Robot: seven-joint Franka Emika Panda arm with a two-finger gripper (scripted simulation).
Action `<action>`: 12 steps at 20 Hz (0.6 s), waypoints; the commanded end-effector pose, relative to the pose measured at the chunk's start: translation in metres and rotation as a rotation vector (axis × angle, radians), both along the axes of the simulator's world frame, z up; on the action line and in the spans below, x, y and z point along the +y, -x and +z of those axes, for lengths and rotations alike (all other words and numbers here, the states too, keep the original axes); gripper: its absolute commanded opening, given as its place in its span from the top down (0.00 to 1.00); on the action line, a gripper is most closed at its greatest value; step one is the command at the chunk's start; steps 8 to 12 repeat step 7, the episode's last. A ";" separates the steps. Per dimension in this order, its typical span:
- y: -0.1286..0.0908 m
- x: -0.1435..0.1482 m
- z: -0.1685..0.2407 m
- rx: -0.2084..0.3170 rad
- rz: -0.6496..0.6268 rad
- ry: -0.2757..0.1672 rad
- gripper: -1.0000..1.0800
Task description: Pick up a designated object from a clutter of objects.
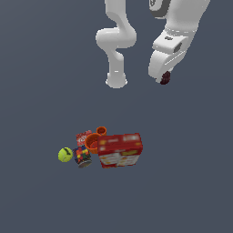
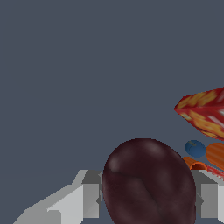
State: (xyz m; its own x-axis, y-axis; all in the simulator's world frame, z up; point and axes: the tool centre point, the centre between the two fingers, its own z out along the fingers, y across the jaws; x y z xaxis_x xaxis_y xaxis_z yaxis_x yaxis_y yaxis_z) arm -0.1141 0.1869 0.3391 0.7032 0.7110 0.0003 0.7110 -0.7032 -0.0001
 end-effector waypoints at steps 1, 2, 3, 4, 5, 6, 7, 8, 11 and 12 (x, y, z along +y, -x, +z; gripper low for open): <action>-0.001 0.003 0.009 0.000 -0.001 0.000 1.00; -0.002 0.004 0.012 0.000 -0.001 0.000 1.00; -0.002 0.005 0.014 0.000 -0.001 0.001 1.00; -0.003 0.006 0.015 0.000 -0.001 0.001 1.00; -0.003 0.006 0.016 0.000 -0.001 0.001 1.00; -0.003 0.006 0.017 0.000 -0.001 0.001 1.00; -0.003 0.007 0.017 0.000 -0.001 0.001 1.00; -0.003 0.007 0.017 0.000 -0.001 0.001 1.00; -0.003 0.007 0.017 0.000 -0.001 0.001 1.00; -0.003 0.007 0.017 0.000 -0.001 0.001 1.00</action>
